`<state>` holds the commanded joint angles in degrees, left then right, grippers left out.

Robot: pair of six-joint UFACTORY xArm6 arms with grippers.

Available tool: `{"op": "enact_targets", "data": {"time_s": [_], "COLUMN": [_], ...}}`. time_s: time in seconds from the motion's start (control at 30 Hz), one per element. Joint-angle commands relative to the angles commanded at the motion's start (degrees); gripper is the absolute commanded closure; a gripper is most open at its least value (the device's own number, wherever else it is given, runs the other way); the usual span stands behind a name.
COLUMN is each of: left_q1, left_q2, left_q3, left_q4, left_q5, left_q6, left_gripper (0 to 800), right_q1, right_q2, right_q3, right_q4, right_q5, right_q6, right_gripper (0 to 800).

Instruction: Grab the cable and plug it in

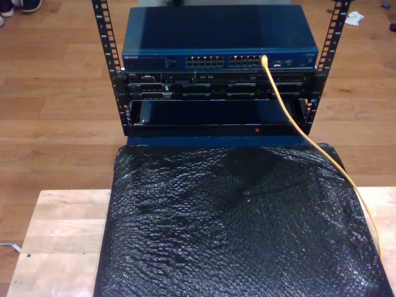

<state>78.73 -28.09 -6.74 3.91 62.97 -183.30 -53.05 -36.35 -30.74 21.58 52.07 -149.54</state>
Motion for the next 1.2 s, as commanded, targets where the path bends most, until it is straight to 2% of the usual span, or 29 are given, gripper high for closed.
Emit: {"op": "enact_targets", "data": {"time_s": [0.17,0.37,0.5,0.87,1.2], "left_q1": [0.0,0.0,0.0,0.0,0.0], "left_q2": [0.0,0.0,0.0,0.0,0.0], "left_q3": [0.0,0.0,-0.09,0.0,0.0], "left_q4": [0.0,0.0,0.0,0.0,0.0], "left_q5": [0.0,0.0,0.0,0.0,0.0], "left_q6": [0.0,0.0,0.0,0.0,0.0], "left_gripper": [0,0,0,0,0], "right_q1": [-8.0,-12.48,-15.91,-28.57,-32.0], "right_q2": [-2.2,-3.43,-5.54,-9.41,-9.49], "right_q3": [0.18,1.49,4.04,13.01,19.34], "right_q4": [-2.2,-9.93,-12.66,-13.19,-13.19], "right_q5": [6.95,13.27,14.86,14.95,13.89], "right_q6": [-4.75,-8.26,-10.99,-25.41,-29.45], "right_gripper": [2,1,1,1,1]}}
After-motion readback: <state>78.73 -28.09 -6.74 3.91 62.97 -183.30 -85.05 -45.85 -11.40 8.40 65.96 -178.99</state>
